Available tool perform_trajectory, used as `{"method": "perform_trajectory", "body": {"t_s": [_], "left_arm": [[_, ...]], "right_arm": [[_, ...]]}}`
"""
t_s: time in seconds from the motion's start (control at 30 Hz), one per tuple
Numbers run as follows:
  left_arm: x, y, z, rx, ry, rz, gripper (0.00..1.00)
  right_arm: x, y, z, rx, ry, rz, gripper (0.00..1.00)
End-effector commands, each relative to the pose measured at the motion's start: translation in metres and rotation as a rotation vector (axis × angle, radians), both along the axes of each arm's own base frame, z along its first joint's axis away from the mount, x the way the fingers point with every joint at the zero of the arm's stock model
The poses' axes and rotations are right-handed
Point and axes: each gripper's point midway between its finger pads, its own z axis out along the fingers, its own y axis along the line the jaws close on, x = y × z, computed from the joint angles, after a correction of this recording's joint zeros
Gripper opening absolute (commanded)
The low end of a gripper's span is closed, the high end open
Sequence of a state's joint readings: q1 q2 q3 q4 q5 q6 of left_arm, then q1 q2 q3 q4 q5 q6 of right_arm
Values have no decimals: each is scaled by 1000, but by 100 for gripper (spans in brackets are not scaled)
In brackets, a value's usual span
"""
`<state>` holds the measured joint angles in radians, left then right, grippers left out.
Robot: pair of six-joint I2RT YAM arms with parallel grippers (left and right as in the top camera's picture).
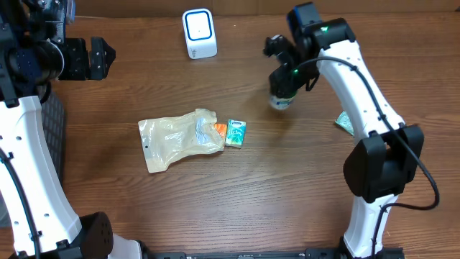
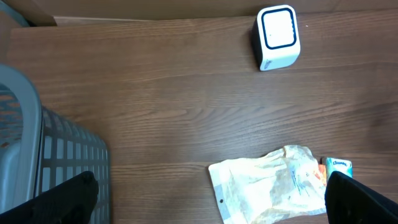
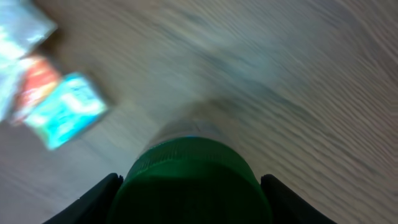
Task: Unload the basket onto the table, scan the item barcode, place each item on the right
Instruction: 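Move the jar right and lower it beside the wipes pack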
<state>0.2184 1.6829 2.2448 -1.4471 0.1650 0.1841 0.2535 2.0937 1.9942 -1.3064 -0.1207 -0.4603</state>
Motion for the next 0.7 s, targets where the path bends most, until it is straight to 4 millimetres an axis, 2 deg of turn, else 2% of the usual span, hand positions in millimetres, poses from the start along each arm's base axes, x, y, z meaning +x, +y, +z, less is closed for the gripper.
{"method": "perform_trajectory", "body": {"t_s": [0.0, 0.13, 0.37, 0.53, 0.67], "left_arm": [[0, -1, 2, 2, -7, -14, 100], [0, -1, 2, 2, -7, -14, 100], [0, -1, 2, 2, -7, -14, 100], [0, -1, 2, 2, -7, -14, 100], [0, -1, 2, 2, -7, -14, 99]], "right_arm": [[13, -37, -6, -15, 1, -186, 31], [20, -74, -10, -8, 10, -313, 29], [19, -125, -28, -2, 41, -473, 29], [15, -145, -46, -5, 58, -517, 29], [16, -148, -53, -4, 52, -524, 31]]}}
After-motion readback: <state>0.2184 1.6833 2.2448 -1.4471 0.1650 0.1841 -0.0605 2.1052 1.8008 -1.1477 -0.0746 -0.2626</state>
